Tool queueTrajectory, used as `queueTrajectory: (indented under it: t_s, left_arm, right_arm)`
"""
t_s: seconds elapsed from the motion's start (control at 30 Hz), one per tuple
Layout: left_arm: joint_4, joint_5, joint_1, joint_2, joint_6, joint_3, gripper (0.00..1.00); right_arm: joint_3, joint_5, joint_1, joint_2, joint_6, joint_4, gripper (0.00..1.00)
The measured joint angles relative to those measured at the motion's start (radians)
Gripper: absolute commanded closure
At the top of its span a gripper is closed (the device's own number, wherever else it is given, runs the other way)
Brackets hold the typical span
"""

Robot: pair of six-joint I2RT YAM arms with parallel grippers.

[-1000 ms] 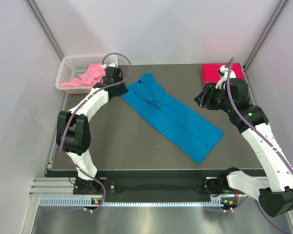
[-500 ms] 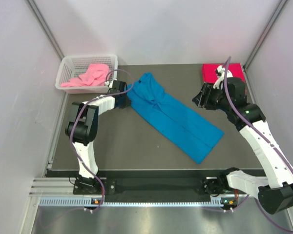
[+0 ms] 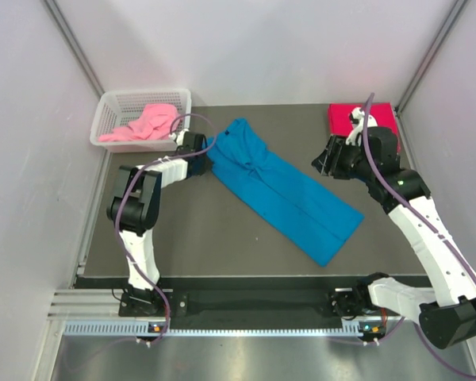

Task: Fold and stack the t-shirts
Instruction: Fold the tshirt

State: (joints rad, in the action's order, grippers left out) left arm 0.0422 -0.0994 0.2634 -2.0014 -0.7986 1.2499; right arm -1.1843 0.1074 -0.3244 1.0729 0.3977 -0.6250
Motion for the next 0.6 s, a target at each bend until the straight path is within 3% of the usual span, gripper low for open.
queueTrajectory:
  t_s: [0.33, 0.6]
  left_arm:
    - [-0.015, 0.010, 0.004, -0.127, 0.015, 0.168, 1.00]
    - [-0.039, 0.033, 0.005, -0.305, 0.024, 0.414, 1.00]
  right_arm:
    - [0.004, -0.001, 0.000, 0.002, 0.000, 0.022, 0.48]
    - [0.013, -0.015, 0.001, 0.042, 0.000, 0.058, 0.48]
